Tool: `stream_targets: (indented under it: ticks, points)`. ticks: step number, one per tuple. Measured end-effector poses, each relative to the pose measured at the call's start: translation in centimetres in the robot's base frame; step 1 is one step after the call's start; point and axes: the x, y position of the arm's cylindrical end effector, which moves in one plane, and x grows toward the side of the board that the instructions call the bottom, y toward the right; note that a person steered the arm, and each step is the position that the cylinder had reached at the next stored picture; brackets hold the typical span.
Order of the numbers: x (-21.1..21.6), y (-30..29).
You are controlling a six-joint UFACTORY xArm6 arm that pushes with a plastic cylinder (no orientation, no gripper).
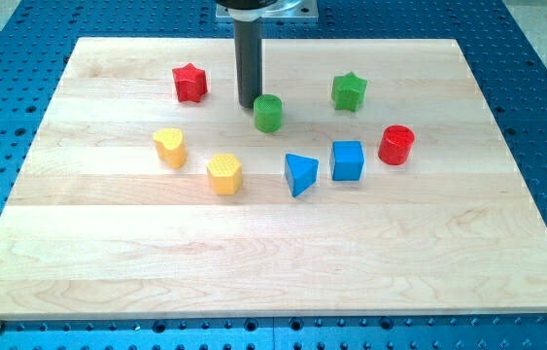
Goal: Push the red star left above the green circle
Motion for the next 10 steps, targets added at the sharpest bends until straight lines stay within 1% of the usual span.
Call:
stream_targets:
  ticks: [1, 2, 3, 4, 5, 6, 7, 8, 9, 10]
  points:
    - [0.8, 0.9]
    - [-1.4, 1.2]
    - [-8.3, -0.6]
    - [-9.6, -7.7]
    - [-9.3, -17.1]
    - [-5.7, -18.9]
    - [-3.1, -14.7]
    - [-3.3, -8.1]
    - [-3.5, -3.9]
    - [-6.9, -4.3]
